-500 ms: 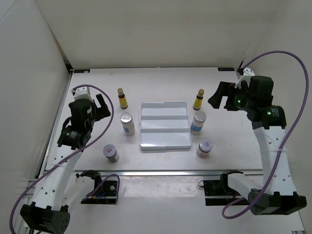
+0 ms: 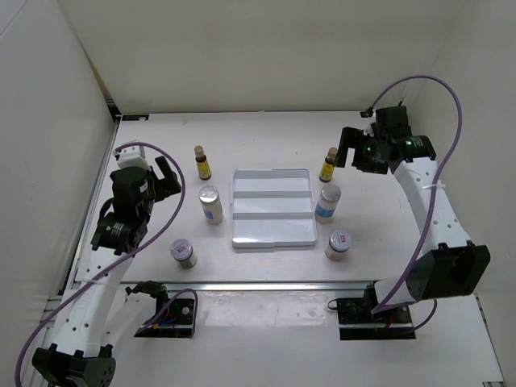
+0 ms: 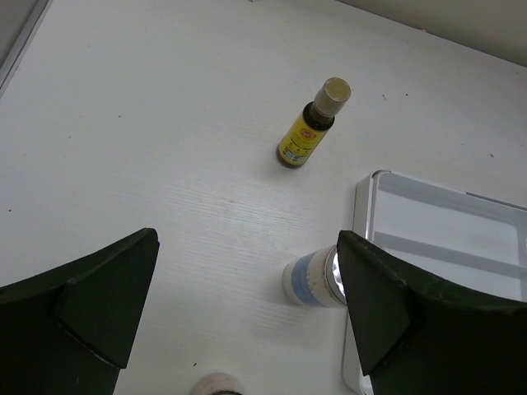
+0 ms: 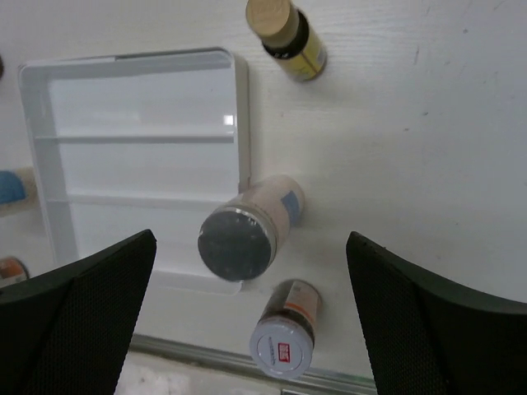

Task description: Organize the condiment bottles

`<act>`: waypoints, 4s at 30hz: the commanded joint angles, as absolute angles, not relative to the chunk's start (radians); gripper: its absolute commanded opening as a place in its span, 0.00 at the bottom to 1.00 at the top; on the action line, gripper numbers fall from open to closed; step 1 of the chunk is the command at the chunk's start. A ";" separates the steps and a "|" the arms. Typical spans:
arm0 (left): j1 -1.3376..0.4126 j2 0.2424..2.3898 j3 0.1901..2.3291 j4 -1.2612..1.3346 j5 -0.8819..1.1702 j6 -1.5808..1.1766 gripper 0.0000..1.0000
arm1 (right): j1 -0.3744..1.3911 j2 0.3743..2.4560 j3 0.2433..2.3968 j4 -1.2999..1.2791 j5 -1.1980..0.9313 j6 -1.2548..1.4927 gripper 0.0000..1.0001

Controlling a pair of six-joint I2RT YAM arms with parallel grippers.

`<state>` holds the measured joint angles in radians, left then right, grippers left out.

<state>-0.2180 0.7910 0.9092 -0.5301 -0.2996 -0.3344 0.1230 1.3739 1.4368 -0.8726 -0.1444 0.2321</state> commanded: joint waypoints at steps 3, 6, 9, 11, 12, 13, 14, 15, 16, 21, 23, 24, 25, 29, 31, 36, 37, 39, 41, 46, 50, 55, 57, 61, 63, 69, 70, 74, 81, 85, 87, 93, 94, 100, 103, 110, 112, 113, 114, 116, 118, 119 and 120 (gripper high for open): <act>-0.221 0.798 0.902 -0.534 -0.307 -0.341 1.00 | 0.170 1.471 1.549 -0.816 0.117 0.277 1.00; -0.221 0.798 0.902 -0.534 -0.307 -0.341 1.00 | 0.161 1.531 1.591 -0.805 0.060 0.290 1.00; -0.221 0.807 0.902 -0.534 -0.307 -0.341 1.00 | 0.161 1.586 1.615 -0.793 -0.011 0.249 1.00; -0.221 0.816 0.902 -0.534 -0.307 -0.341 1.00 | 0.172 1.586 1.615 -0.761 -0.020 0.236 1.00; -0.221 0.816 0.902 -0.534 -0.307 -0.341 1.00 | 0.181 1.586 1.615 -0.735 -0.011 0.226 0.97; -0.221 0.816 0.902 -0.534 -0.307 -0.341 1.00 | 0.181 1.586 1.627 -0.735 -0.011 0.225 0.94; -0.221 0.816 0.902 -0.534 -0.307 -0.341 1.00 | 0.181 1.613 1.640 -0.735 0.007 0.215 0.92; -0.221 0.816 0.902 -0.534 -0.307 -0.341 1.00 | 0.181 1.630 1.657 -0.735 0.008 0.201 0.92; -0.221 0.816 0.902 -0.534 -0.307 -0.341 1.00 | 0.181 1.647 1.673 -0.747 0.035 0.201 0.92; -0.221 0.825 0.902 -0.534 -0.307 -0.341 1.00 | 0.181 1.775 1.753 -0.772 0.049 0.192 0.77; -0.221 0.825 0.902 -0.534 -0.307 -0.341 1.00 | 0.181 1.818 1.763 -0.772 0.049 0.192 0.77; -0.221 0.825 0.902 -0.534 -0.307 -0.341 1.00 | 0.190 1.831 1.763 -0.772 0.049 0.192 0.75; -0.221 0.825 0.911 -0.534 -0.307 -0.341 1.00 | 0.190 1.857 1.775 -0.772 0.049 0.192 0.73; -0.221 0.834 0.911 -0.534 -0.307 -0.341 1.00 | 0.190 1.905 1.775 -0.772 0.049 0.201 0.70; -0.221 0.844 0.911 -0.534 -0.307 -0.341 1.00 | 0.190 1.914 1.775 -0.772 0.058 0.201 0.69; -0.221 0.854 0.911 -0.534 -0.307 -0.341 1.00 | 0.190 1.945 1.784 -0.738 0.067 0.201 0.64; -0.221 0.854 0.911 -0.534 -0.307 -0.341 1.00 | 0.190 1.945 1.784 -0.738 0.067 0.201 0.62; -0.221 0.864 0.911 -0.534 -0.307 -0.331 1.00 | 0.190 1.956 1.807 -0.738 0.077 0.201 0.58; -0.221 0.864 0.911 -0.534 -0.307 -0.331 1.00 | 0.190 1.967 1.807 -0.738 0.077 0.210 0.51; -0.221 0.873 0.911 -0.534 -0.307 -0.331 1.00 | 0.190 1.976 1.818 -0.738 0.067 0.210 0.42; -0.221 0.873 0.911 -0.534 -0.307 -0.331 1.00 | 0.190 1.976 1.818 -0.738 0.067 0.210 0.27; -0.221 0.873 0.911 -0.534 -0.307 -0.331 1.00 | 0.199 1.913 1.818 -0.738 0.092 0.210 0.17; -0.221 0.873 0.911 -0.534 -0.307 -0.331 1.00 | 0.212 1.873 1.818 -0.738 0.106 0.210 0.17; -0.221 0.873 0.911 -0.534 -0.307 -0.331 1.00 | 0.285 1.800 1.827 -0.738 0.172 0.173 0.12; -0.221 0.873 0.911 -0.534 -0.307 -0.331 1.00 | 0.314 1.790 1.836 -0.738 0.198 0.163 0.11; -0.221 0.873 0.911 -0.534 -0.307 -0.331 1.00 | 0.419 1.766 1.845 -0.738 0.216 0.152 0.09; -0.221 0.873 0.911 -0.534 -0.307 -0.331 1.00 | 0.437 1.766 1.845 -0.738 0.216 0.152 0.08; -0.221 0.873 0.911 -0.534 -0.307 -0.331 1.00 | 0.489 1.756 1.822 -0.747 0.225 0.152 0.08; -0.221 0.873 0.911 -0.534 -0.307 -0.331 1.00 | 0.523 1.756 1.700 -0.716 0.235 0.195 0.08; -0.221 0.873 0.911 -0.534 -0.307 -0.331 1.00 | 0.523 1.756 1.628 -0.674 0.244 0.204 0.08; -0.221 0.873 0.911 -0.534 -0.307 -0.331 1.00 | 0.523 1.756 1.594 -0.646 0.255 0.204 0.08; -0.221 0.873 0.911 -0.534 -0.316 -0.331 1.00 | 0.523 1.756 1.497 -0.560 0.212 0.222 0.15; -0.221 0.873 0.911 -0.534 -0.316 -0.331 1.00 | 0.523 1.756 1.488 -0.549 0.212 0.222 0.19; -0.221 0.873 0.911 -0.534 -0.316 -0.340 1.00 | 0.523 1.721 1.479 -0.549 0.221 0.244 0.70; -0.221 0.873 0.888 -0.496 -0.316 -0.353 1.00 | 0.523 1.655 1.479 -0.558 0.279 0.253 0.99; -0.221 0.787 0.762 -0.393 -0.370 -0.449 1.00 | 0.523 1.508 1.588 -0.629 0.374 0.198 0.99; -0.221 0.776 0.753 -0.373 -0.338 -0.381 1.00 | 0.523 1.427 1.598 -0.629 0.393 0.180 0.99; -0.221 0.767 0.753 -0.355 -0.309 -0.358 1.00 | 0.523 1.399 1.598 -0.629 0.393 0.179 0.99; -0.221 0.776 0.767 -0.342 -0.249 -0.332 1.00 | 0.523 1.347 1.598 -0.638 0.393 0.170 0.99; -0.221 0.851 0.813 -0.342 -0.177 -0.322 0.86 | 0.523 1.298 1.574 -0.667 0.374 0.170 0.99; -0.221 1.007 0.949 -0.426 -0.176 -0.331 0.79 | 0.523 1.227 1.530 -0.681 0.356 0.179 0.99; -0.221 1.066 1.006 -0.460 -0.146 -0.331 0.77 | 0.523 1.204 1.511 -0.681 0.329 0.196 0.99; -0.221 1.124 1.058 -0.489 -0.146 -0.331 0.77 | 0.523 1.163 1.493 -0.695 0.316 0.210 0.99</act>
